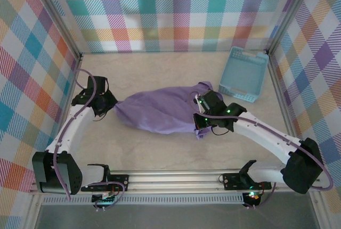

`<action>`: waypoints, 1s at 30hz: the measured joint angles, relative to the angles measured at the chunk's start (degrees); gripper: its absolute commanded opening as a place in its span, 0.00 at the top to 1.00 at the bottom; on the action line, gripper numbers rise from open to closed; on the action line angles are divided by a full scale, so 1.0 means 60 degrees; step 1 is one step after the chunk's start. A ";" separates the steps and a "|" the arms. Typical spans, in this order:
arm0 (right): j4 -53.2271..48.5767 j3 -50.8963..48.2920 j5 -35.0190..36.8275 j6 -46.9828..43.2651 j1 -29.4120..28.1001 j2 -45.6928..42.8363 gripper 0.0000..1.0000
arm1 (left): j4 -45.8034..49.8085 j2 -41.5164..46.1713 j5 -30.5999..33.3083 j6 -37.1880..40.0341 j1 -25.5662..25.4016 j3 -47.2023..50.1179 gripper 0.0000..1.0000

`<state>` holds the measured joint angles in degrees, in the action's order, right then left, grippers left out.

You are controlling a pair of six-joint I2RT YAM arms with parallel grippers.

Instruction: Fold the inside-out t-shirt

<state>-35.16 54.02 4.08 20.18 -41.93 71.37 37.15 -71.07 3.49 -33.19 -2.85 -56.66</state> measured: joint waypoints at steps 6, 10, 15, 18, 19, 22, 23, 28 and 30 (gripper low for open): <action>0.0033 0.0543 0.0284 0.0018 -0.0025 -0.0007 1.00 | 0.0029 0.0113 -0.0033 0.0004 0.0000 -0.0514 1.00; 0.0095 0.1217 0.0423 -0.0040 0.0153 0.0532 1.00 | 0.0073 0.0984 0.0270 -0.0004 0.0000 -0.0590 1.00; 0.0200 0.2743 0.0692 -0.0415 0.0692 0.2269 1.00 | 0.0477 0.2874 0.0943 0.0029 0.0000 -0.0674 1.00; 0.0226 0.4200 0.0834 -0.0601 0.1016 0.3311 1.00 | 0.0900 0.3716 0.1293 0.0120 0.0000 -0.0962 1.00; 0.0193 0.4918 0.0765 -0.0667 0.1147 0.3785 1.00 | 0.1056 0.3963 0.1304 0.0153 0.0000 -0.1082 1.00; 0.0168 0.7428 0.0368 -0.0860 0.1439 0.5446 1.00 | 0.1362 0.4524 0.0984 0.0211 0.0000 -0.1446 1.00; 0.0080 0.8342 0.0251 -0.0940 0.1472 0.6025 1.00 | 0.1402 0.4648 0.0743 0.0211 0.0004 -0.1552 1.00; -0.0936 1.3755 -0.0397 -0.1249 0.1614 0.9417 0.93 | 0.1195 0.5013 -0.0266 0.0091 -0.0765 -0.1545 1.00; -0.1443 1.4852 -0.0663 -0.1257 0.1621 1.0123 0.81 | 0.0911 0.5020 -0.0306 -0.0055 -0.1723 -0.1045 1.00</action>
<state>-43.81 143.13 0.10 12.64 -32.21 132.11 42.61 -40.95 1.65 -33.52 -13.19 -62.94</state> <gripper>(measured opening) 0.114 0.047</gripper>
